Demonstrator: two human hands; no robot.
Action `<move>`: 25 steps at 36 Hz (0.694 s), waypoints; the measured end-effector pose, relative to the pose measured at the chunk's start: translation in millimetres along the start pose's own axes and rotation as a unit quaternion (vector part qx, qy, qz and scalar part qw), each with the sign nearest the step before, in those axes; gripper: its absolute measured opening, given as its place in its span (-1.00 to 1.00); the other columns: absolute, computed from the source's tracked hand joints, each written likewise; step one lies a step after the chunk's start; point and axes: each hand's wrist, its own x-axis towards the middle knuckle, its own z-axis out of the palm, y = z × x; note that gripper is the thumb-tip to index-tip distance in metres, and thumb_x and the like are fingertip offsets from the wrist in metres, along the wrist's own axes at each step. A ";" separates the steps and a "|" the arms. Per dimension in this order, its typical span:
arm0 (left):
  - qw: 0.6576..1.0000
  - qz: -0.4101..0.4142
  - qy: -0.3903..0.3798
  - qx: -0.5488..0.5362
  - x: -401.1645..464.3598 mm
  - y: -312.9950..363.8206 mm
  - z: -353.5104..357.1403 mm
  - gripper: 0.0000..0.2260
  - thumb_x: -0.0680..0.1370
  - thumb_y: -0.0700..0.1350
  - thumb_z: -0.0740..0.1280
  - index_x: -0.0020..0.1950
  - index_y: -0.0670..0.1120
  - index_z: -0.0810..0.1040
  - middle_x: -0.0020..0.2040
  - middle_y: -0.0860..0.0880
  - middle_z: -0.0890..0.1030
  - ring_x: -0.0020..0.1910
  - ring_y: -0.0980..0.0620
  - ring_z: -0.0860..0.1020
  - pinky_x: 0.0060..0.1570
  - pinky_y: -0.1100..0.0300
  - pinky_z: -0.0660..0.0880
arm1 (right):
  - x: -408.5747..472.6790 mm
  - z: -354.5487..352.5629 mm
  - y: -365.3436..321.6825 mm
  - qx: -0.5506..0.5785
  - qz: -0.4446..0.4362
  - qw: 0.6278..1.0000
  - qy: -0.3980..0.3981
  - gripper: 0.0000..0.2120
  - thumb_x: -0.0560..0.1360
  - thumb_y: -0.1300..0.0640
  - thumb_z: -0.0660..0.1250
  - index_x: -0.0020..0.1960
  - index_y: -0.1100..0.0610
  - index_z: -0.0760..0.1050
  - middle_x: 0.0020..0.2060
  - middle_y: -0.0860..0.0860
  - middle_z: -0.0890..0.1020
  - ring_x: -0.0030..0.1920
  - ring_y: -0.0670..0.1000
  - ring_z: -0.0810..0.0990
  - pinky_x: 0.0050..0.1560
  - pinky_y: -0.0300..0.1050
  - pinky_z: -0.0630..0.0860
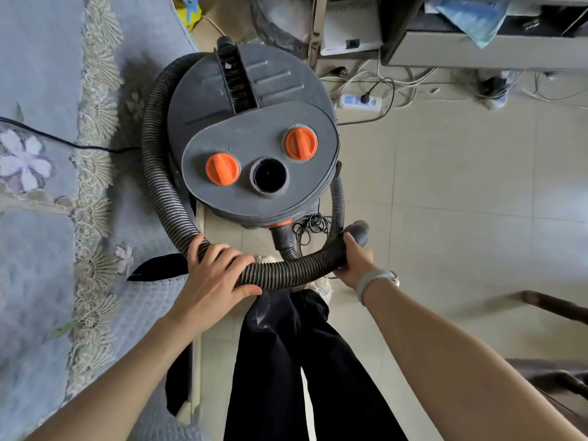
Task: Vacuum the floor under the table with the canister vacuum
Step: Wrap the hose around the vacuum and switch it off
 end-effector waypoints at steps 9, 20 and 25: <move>0.978 -0.014 -0.204 0.048 -0.9 1.8 7.7 -0.43 0.42 0.37 0.03 0.06 0.02 0.60 -0.07 0.08 0.63 0.02 -0.05 0.59 0.31 -0.29 -0.02 | -12.0 -22.7 16.8 -0.086 -0.124 0.988 0.006 -0.75 0.54 0.15 0.29 0.16 0.18 0.33 0.00 0.14 0.56 0.08 0.16 0.58 0.10 0.12 0.57; 0.966 0.033 -0.251 0.056 -26.5 -7.6 0.4 -0.41 0.37 0.40 0.00 -0.04 0.06 0.63 -0.21 0.11 0.62 -0.13 0.02 0.61 0.24 -0.09 0.09 | -32.2 -20.1 46.5 -0.205 -0.141 0.961 -0.123 -0.72 0.56 0.16 0.29 0.23 0.12 0.30 0.13 0.15 0.54 0.09 0.10 0.57 0.12 0.15 0.55; 0.981 0.001 -0.188 0.044 -38.7 -12.4 -2.1 -0.48 0.40 0.35 0.07 -0.09 0.01 0.64 -0.24 0.07 0.62 -0.17 -0.02 0.61 0.24 -0.11 0.17 | -22.0 -0.4 44.5 -0.187 -0.057 0.968 -0.156 -0.80 0.59 0.14 0.24 0.17 0.16 0.32 0.08 0.13 0.55 -0.10 0.01 0.60 -0.15 -0.04 0.61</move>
